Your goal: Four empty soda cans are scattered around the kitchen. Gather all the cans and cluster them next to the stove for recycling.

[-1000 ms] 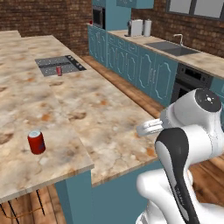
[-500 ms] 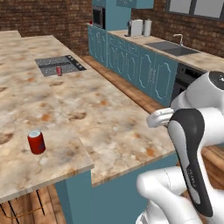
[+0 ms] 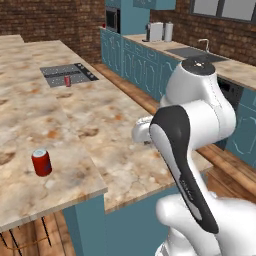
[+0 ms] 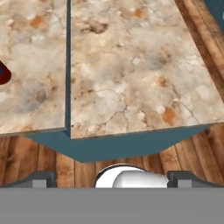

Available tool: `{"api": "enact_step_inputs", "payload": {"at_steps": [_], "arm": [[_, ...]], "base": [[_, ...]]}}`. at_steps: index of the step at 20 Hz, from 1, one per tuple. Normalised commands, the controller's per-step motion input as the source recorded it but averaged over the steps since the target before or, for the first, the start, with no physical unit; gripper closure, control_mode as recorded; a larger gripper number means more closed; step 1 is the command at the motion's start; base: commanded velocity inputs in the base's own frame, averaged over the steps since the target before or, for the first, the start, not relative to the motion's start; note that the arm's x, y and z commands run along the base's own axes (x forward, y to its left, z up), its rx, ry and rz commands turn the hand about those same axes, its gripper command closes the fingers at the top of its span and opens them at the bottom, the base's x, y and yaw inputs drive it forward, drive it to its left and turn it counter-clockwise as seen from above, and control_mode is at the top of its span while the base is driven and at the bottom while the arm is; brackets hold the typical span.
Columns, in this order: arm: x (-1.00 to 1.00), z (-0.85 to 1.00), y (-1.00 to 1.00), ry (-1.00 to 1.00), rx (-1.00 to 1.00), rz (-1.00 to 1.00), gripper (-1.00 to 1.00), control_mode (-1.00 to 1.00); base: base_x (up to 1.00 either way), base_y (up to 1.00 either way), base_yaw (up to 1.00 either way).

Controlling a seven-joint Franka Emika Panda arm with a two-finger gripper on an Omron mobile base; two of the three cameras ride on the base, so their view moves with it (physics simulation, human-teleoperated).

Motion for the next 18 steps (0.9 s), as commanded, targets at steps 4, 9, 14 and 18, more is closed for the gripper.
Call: {"api": "enact_step_inputs", "payload": {"at_steps": [4,9,14,18], "arm": [[-0.01,-0.18,0.85,-0.02,0.0,0.0,-1.0,-1.0],[0.0,0.15,0.54,-0.02,0.16,0.0,-1.0,-1.0],[0.0,0.29,0.19,0.3,0.14,0.02,-1.0,-1.0],[0.0,-0.04,0.27,0.22,0.02,0.19,-1.0,-1.0]], "base": [[0.0,0.0,0.0],[0.0,0.0,0.0],[0.0,0.0,0.0],[0.0,0.0,0.0]]}}
